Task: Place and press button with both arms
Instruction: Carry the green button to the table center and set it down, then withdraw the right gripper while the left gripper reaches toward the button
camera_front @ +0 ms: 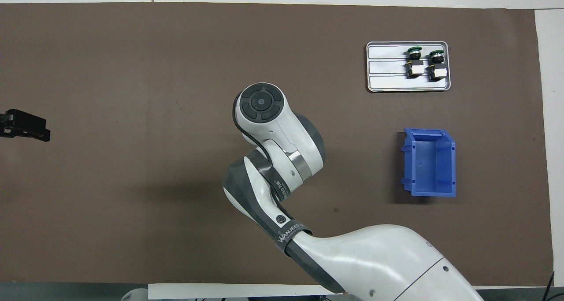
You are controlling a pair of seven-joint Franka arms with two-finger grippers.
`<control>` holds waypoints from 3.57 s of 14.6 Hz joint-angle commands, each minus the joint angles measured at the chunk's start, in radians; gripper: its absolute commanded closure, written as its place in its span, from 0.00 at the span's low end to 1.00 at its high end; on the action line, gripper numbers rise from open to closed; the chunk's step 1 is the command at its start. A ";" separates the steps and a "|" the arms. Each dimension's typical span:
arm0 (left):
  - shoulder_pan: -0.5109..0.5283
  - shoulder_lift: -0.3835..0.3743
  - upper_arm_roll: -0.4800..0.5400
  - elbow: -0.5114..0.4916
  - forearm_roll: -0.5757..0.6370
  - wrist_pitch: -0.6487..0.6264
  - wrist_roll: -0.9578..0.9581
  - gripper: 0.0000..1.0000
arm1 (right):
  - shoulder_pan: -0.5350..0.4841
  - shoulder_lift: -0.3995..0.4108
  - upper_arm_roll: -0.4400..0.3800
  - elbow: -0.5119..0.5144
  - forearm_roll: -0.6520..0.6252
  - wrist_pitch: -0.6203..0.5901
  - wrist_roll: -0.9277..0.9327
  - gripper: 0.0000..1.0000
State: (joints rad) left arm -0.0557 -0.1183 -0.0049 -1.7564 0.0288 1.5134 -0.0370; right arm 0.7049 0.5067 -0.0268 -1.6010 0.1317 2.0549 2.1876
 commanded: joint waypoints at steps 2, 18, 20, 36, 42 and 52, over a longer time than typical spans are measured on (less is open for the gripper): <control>0.005 -0.024 -0.001 -0.023 0.019 0.001 -0.007 0.00 | 0.037 -0.005 -0.004 -0.054 0.005 0.063 0.046 0.79; -0.002 -0.024 -0.001 -0.029 0.019 0.016 -0.102 0.00 | -0.143 -0.130 -0.007 0.043 -0.003 -0.209 -0.361 0.02; -0.012 -0.024 -0.010 -0.032 0.019 0.030 -0.234 0.00 | -0.227 -0.190 -0.007 0.042 0.000 -0.304 -0.602 0.02; -0.443 0.195 -0.014 -0.110 -0.102 0.370 -1.375 0.01 | -0.648 -0.441 -0.015 0.029 -0.090 -0.519 -1.954 0.02; -0.607 0.314 -0.009 -0.107 -0.110 0.519 -1.763 0.01 | -0.700 -0.497 -0.016 -0.037 -0.096 -0.565 -2.040 0.02; -0.687 0.482 -0.009 -0.084 -0.092 0.654 -2.006 0.01 | -0.751 -0.508 -0.048 -0.048 -0.096 -0.562 -2.207 0.02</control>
State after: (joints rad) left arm -0.7165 0.3403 -0.0303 -1.8482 -0.0698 2.1302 -1.9999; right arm -0.0428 0.0222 -0.0836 -1.6189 0.0433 1.4823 0.0027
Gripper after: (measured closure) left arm 0.009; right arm 0.022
